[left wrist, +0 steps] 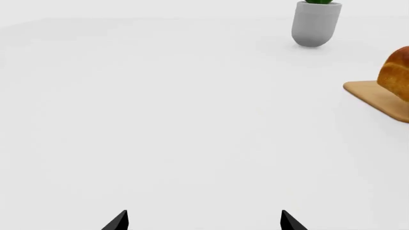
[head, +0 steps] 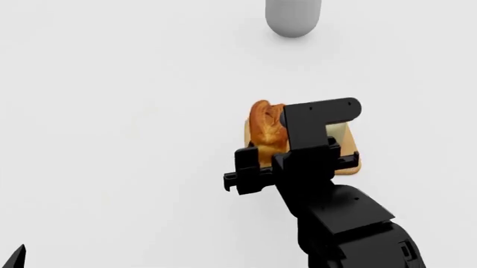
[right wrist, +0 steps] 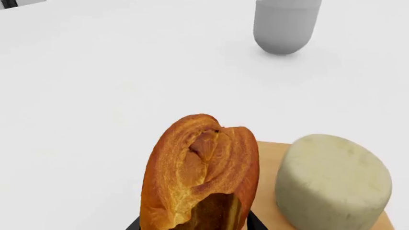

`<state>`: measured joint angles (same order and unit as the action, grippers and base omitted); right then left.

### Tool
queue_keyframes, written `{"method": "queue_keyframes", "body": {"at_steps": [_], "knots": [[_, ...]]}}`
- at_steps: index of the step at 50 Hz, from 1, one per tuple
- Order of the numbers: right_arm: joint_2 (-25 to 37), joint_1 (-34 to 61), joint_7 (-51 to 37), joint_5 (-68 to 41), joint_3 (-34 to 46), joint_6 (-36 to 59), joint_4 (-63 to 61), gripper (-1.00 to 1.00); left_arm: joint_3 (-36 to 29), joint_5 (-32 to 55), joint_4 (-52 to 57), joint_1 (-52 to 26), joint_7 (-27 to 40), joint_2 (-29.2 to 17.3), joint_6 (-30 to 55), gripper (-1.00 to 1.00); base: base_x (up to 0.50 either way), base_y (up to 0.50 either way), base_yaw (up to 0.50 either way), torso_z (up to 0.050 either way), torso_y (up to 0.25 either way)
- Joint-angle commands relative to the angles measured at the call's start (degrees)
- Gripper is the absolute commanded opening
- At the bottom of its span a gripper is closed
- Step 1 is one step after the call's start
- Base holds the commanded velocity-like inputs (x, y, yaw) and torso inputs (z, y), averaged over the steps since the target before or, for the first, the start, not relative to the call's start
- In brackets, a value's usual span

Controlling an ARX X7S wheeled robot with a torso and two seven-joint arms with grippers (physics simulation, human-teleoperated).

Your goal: Place the bread and cheese on the cutting board.

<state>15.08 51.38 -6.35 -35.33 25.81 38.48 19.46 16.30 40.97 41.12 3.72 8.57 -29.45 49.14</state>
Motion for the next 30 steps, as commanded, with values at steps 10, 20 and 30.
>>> {"method": "queue_keyframes", "body": {"at_steps": [10, 20, 30], "knots": [[-6.2, 8.6, 7.1, 8.0, 1.7, -7.0, 20.7, -1.00, 1.0, -1.8, -0.5, 0.7, -1.3, 1.1, -1.4, 1.00, 0.00, 0.00, 0.00, 0.000, 0.000], [-7.5, 9.4, 8.0, 9.1, 2.1, -10.8, 27.8, -1.00, 1.6, -1.3, -0.7, 1.1, -1.3, 1.0, -1.6, 1.00, 0.00, 0.00, 0.00, 0.000, 0.001], [-6.6, 6.6, 7.0, 7.4, 1.8, -7.9, 22.3, -1.00, 1.6, -1.2, -0.8, 1.0, -1.2, 0.9, -1.8, 1.00, 0.00, 0.00, 0.00, 0.000, 0.000]]}}
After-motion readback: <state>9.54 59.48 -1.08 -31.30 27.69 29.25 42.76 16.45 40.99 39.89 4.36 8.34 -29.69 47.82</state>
